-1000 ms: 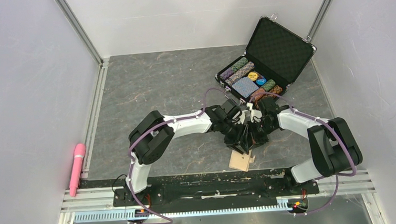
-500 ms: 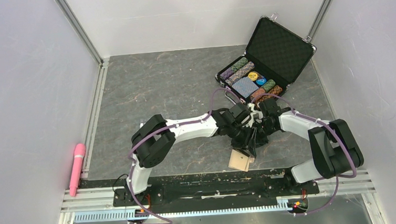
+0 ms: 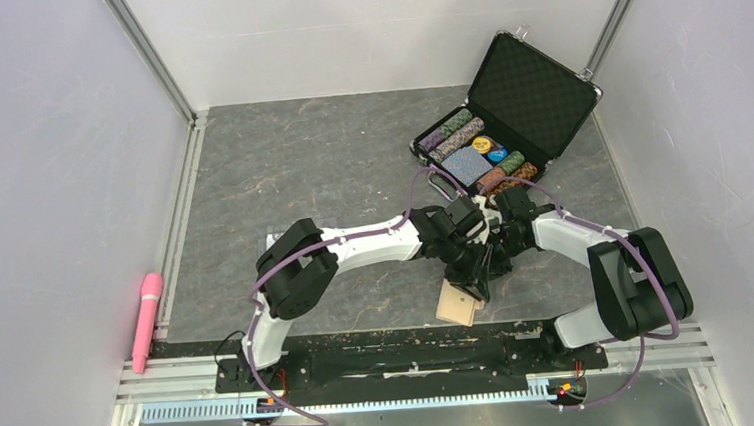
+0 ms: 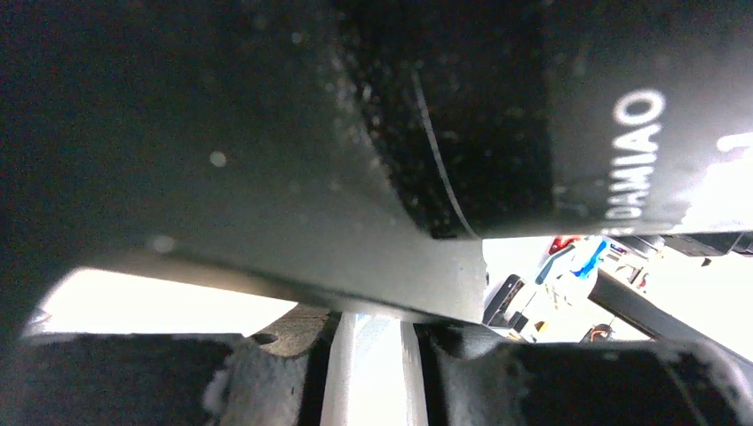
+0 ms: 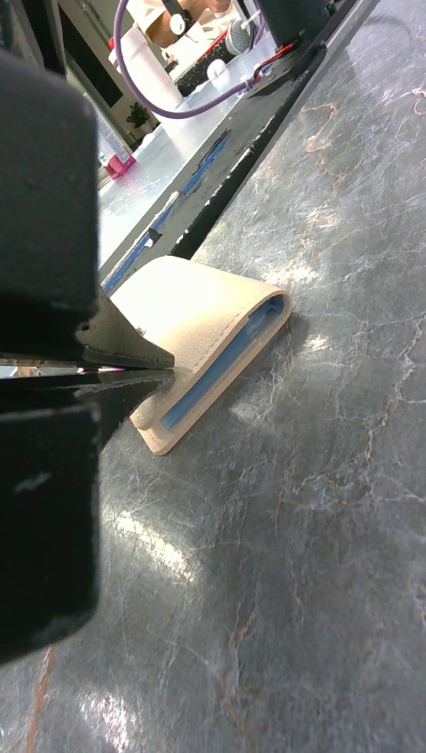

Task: Put the credit cards into the card holder
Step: Close the card holder at the center of the board.

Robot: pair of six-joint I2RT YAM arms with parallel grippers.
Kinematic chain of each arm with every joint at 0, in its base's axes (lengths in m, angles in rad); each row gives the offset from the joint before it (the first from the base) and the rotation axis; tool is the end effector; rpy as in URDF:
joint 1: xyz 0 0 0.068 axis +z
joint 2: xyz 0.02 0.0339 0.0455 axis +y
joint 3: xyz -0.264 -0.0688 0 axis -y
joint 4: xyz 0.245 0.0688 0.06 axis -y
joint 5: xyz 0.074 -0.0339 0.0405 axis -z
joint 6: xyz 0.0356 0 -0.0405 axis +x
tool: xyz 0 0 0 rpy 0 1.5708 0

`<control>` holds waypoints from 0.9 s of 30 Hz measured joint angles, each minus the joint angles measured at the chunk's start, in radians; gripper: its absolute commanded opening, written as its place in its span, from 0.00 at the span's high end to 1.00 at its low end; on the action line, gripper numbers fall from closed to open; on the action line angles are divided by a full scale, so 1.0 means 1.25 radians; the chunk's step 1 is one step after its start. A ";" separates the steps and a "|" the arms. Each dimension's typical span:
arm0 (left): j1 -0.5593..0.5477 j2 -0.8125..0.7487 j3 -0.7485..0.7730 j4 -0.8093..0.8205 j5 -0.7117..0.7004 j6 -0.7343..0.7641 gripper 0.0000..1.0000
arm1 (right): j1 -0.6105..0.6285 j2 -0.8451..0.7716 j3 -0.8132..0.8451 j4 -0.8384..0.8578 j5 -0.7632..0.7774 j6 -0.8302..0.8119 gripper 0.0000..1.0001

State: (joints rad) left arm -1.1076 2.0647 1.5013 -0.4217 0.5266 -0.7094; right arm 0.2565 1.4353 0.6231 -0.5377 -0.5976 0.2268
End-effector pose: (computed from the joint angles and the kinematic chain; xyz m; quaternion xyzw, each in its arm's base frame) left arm 0.1816 -0.4036 0.1785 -0.2565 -0.8913 0.3730 0.0251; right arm 0.2068 0.0750 0.1376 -0.0465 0.9493 0.3093 0.0323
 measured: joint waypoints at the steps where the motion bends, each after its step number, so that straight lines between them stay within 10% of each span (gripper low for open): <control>1: 0.000 0.002 0.005 -0.004 0.000 0.000 0.73 | -0.001 0.000 0.000 0.000 0.000 -0.001 1.00; 27: -0.009 -0.060 -0.086 0.116 -0.179 0.013 0.58 | -0.020 -0.043 0.035 0.005 0.037 0.001 0.95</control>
State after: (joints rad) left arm -1.1191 1.9900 1.3937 -0.2768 0.3023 -0.6926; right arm 0.2321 1.3811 0.6670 -0.5320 -0.5518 0.2283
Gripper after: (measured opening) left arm 0.418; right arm 0.046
